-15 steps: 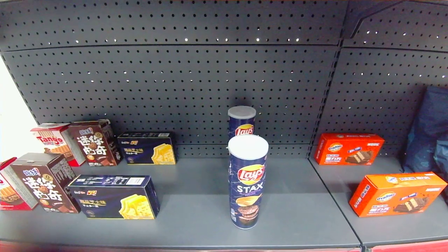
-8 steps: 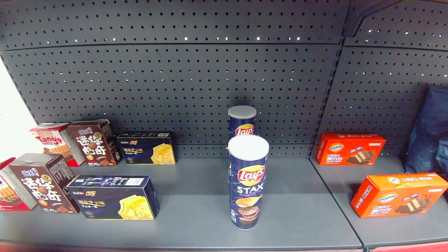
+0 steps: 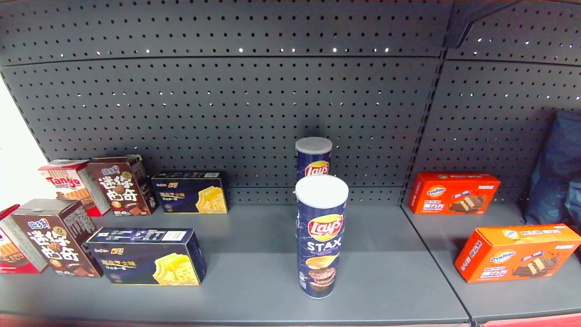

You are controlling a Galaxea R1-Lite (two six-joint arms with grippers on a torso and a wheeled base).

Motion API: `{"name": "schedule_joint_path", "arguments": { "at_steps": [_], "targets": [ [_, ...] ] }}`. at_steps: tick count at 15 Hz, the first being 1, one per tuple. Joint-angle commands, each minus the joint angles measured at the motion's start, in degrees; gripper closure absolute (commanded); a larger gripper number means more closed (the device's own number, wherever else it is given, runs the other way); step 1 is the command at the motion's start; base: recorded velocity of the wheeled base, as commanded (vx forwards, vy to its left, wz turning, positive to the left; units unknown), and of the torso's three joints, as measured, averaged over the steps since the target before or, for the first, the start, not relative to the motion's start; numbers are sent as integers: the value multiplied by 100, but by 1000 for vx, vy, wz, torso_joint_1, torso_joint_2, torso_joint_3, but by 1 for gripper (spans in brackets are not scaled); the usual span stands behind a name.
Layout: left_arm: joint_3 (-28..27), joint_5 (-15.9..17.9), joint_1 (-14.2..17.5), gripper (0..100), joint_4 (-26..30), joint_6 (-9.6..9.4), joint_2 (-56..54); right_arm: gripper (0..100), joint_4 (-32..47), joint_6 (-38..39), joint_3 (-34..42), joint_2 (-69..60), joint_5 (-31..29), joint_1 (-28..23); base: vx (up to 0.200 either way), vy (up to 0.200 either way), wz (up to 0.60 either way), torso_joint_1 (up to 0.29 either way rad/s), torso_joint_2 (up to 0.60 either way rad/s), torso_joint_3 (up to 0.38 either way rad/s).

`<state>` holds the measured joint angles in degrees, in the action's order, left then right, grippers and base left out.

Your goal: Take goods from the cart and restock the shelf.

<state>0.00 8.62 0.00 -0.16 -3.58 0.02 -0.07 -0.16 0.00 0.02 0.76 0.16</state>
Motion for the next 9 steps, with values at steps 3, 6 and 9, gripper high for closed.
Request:
{"name": "schedule_joint_path", "arguments": {
  "at_steps": [3,6,9],
  "targets": [
    [0,8,9,0,-2,-2,-2,0,-1,-2,0,-2,4,2,0,0,0,0,0,0],
    [-9,8,0,0,-2,-11,-2,0,-1,-2,0,-2,4,11,0,0,0,0,0,0],
    [0,8,0,0,-2,-11,-2,0,-1,-2,0,-2,4,2,0,0,0,0,0,0]
  ]
}}
